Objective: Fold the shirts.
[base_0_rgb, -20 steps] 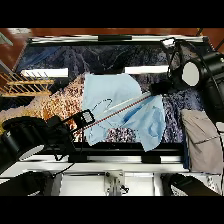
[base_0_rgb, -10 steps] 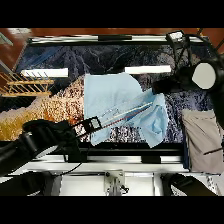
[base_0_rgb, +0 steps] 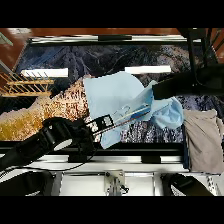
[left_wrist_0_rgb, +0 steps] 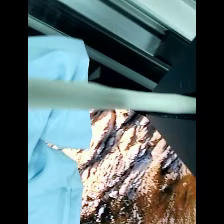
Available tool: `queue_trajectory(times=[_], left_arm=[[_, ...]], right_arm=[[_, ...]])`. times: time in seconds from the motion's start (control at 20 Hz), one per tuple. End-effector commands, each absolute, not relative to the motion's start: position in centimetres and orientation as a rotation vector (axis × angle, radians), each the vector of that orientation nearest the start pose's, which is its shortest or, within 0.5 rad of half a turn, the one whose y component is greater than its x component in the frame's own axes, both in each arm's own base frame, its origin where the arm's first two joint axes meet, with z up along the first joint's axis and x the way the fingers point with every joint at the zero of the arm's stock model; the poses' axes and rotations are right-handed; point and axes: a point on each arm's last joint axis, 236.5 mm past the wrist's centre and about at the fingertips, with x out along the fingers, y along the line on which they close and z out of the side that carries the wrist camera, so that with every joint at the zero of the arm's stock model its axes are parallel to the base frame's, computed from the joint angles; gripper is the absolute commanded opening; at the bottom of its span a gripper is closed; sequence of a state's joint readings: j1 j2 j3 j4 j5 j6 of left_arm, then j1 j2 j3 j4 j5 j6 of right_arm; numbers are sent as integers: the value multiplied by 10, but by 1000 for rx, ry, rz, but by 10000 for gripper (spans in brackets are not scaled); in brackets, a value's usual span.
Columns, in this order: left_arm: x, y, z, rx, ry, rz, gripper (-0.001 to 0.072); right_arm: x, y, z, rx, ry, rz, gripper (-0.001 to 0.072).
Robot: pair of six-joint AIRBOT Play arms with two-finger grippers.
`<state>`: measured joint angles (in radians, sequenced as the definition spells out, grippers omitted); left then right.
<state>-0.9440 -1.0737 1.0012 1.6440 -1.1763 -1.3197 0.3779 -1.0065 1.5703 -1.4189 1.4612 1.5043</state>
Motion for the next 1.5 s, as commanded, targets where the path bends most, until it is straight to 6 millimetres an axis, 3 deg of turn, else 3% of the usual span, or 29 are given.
queue_trajectory(times=[0.0,0.2,0.35,0.45,0.55,0.7,1.05,1.25,1.45], left_arm=[[209,-278,17,736,1056,-954,42],[192,-267,25,728,1103,-972,42],[165,-232,34,821,1195,-999,42],[165,-227,47,805,1157,-992,42],[175,-236,50,767,1108,-981,42],[178,-252,26,725,1180,-974,42],[208,-330,4,458,1082,-987,42],[227,-361,9,295,1008,-967,42],[227,-364,9,270,1013,-967,42]], right_arm=[[281,169,248,-143,895,599,65],[285,122,248,-240,894,424,66],[283,119,243,-258,917,422,66],[284,121,241,-265,924,429,66],[283,134,238,-240,936,481,65],[282,154,241,-194,921,555,65],[263,184,247,-52,958,657,65],[262,185,239,-17,1012,637,65],[263,201,229,15,1065,688,65]])
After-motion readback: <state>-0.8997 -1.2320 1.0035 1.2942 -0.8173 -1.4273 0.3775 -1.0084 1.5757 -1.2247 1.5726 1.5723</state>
